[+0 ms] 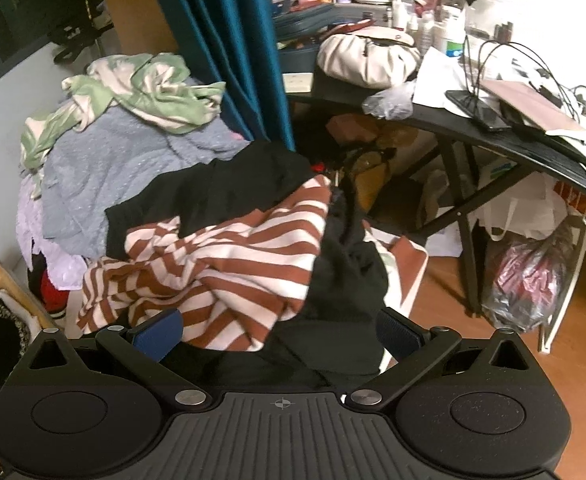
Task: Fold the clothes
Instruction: 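Lower both tools toward the brown-and-white striped sweater on the black garment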
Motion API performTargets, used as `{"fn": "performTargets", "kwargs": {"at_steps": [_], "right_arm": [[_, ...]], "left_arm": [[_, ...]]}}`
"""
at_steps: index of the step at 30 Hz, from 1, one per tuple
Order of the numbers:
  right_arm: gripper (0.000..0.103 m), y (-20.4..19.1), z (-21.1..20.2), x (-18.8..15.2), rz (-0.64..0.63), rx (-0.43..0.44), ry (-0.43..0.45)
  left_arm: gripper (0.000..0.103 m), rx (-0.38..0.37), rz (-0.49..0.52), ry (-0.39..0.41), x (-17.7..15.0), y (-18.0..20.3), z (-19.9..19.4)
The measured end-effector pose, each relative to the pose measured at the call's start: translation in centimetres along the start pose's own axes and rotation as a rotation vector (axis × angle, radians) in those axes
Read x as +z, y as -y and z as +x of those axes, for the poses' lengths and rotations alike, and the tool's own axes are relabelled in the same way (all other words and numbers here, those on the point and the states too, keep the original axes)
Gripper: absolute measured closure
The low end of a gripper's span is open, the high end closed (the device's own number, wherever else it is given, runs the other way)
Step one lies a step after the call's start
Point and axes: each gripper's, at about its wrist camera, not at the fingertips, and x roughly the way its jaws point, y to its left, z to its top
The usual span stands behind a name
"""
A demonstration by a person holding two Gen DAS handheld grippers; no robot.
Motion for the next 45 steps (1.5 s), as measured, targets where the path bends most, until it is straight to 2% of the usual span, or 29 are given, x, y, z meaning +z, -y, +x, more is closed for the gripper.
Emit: {"fn": "performTargets", "kwargs": {"at_steps": [17,31,45], "right_arm": [[0.001,4.3,-0.1,0.2,0.048,-0.001,0.009],[0.001,6.4,0.5,0.5,0.059,0.000,-0.007],[0.001,8.3,-0.3,-0.3,0.076,-0.003,-0.005]], "left_arm": [[0.001,-0.017,0.056,0.014,0.6,4.5,-0.2],[0.001,-0.026,0.059,-0.008,0.7,6.5,0.4],[0.001,-0.056,0.158,0.000,1.7,9.8,0.2]]}}
